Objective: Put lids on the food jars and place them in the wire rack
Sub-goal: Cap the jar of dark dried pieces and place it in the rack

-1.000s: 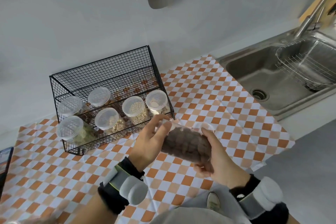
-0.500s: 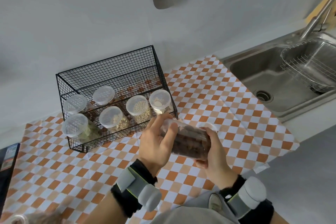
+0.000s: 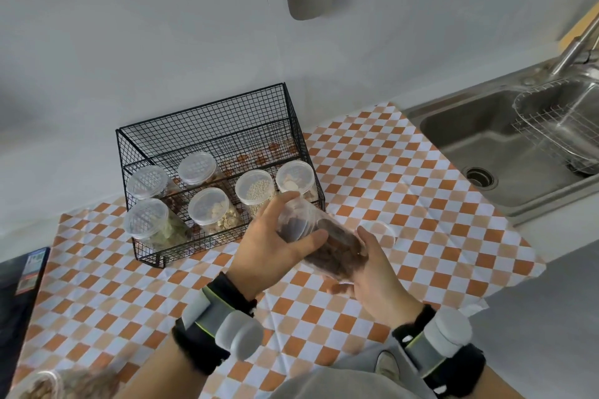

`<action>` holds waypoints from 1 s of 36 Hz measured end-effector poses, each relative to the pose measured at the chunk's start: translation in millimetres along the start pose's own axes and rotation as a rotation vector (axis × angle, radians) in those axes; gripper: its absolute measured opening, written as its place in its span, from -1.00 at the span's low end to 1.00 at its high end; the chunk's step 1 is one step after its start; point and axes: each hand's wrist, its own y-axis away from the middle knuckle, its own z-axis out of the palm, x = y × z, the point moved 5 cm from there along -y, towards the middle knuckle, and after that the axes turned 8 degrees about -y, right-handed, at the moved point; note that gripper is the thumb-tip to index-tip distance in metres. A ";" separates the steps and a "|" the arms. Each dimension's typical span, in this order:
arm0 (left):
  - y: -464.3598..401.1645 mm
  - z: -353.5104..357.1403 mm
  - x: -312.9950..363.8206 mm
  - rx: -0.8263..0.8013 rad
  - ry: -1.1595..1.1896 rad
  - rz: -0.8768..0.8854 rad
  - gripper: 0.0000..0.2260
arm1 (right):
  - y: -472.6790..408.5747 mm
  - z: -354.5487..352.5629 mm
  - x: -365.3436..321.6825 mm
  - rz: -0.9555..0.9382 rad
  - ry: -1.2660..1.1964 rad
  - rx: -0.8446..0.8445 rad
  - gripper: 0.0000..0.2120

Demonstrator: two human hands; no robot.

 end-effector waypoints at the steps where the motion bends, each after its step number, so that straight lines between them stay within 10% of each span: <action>1: -0.9 -3.5 -0.1 0.013 -0.011 0.001 -0.36 | -2.7 -0.7 -0.4 -0.010 0.006 0.004 -0.47; 13: -29.9 -65.0 -10.2 0.187 -0.045 0.014 -0.23 | -24.2 -28.3 -24.5 -0.190 0.315 0.207 -0.85; 36: -117.7 -142.6 -24.0 0.465 -0.208 -0.058 -0.27 | -46.3 -60.8 -38.7 -0.296 0.429 0.297 -0.75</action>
